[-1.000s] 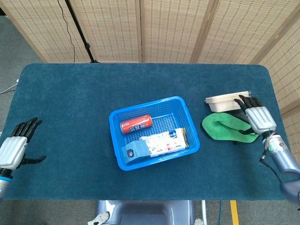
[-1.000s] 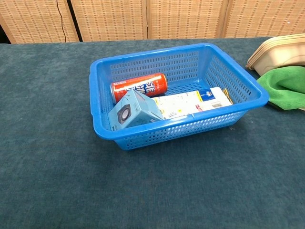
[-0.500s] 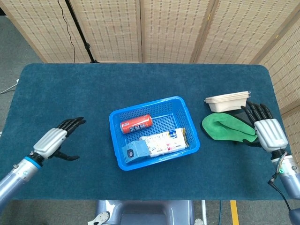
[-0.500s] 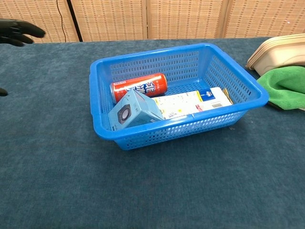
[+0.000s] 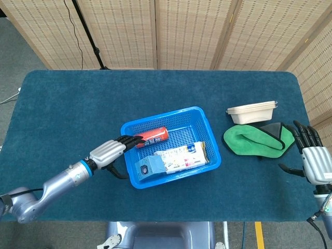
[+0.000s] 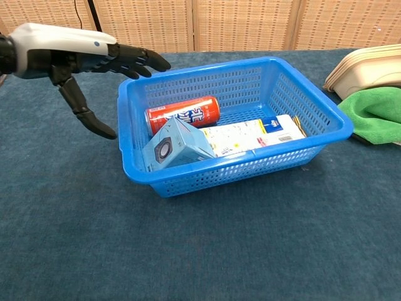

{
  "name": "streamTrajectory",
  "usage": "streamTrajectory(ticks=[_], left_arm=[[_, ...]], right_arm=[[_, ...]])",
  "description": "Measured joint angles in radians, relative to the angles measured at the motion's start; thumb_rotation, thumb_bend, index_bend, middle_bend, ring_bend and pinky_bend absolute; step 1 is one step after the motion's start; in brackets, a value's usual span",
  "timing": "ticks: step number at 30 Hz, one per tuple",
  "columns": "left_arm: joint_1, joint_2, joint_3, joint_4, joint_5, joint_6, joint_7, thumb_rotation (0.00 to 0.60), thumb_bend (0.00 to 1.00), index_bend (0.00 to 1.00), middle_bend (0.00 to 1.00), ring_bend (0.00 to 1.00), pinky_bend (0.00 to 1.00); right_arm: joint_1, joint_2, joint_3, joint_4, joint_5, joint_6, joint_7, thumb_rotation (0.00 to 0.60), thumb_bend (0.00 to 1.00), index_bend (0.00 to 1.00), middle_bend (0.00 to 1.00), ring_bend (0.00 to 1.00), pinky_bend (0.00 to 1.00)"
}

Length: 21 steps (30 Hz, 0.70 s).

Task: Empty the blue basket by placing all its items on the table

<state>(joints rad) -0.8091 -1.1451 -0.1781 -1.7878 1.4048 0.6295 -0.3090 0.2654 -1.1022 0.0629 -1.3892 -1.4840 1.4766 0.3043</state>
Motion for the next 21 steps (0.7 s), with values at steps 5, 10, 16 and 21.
streamTrajectory(ticks=[5, 10, 16, 21], left_arm=[[-0.055, -0.084, -0.008, 0.006, -0.173, -0.007, 0.186, 0.600, 0.00, 0.00, 0.00, 0.00, 0.00], [-0.111, -0.179, 0.001, 0.018, -0.343, 0.025, 0.366, 0.600, 0.00, 0.00, 0.00, 0.00, 0.00], [-0.178, -0.278, 0.022, 0.034, -0.507, 0.076, 0.501, 0.600, 0.00, 0.00, 0.00, 0.00, 0.00], [-0.215, -0.336, 0.035, 0.056, -0.572, 0.117, 0.571, 0.600, 0.01, 0.00, 0.00, 0.00, 0.00]], right_arm=[[-0.011, 0.002, 0.013, 0.020, -0.002, 0.009, 0.037, 0.600, 0.00, 0.00, 0.00, 0.00, 0.00], [-0.016, 0.004, 0.024, 0.031, -0.005, 0.011, 0.059, 0.600, 0.00, 0.00, 0.00, 0.00, 0.00], [-0.018, 0.002, 0.033, 0.038, -0.004, 0.002, 0.068, 0.600, 0.00, 0.00, 0.00, 0.00, 0.00], [-0.020, 0.003, 0.040, 0.040, -0.006, 0.001, 0.072, 0.600, 0.00, 0.00, 0.00, 0.00, 0.00]])
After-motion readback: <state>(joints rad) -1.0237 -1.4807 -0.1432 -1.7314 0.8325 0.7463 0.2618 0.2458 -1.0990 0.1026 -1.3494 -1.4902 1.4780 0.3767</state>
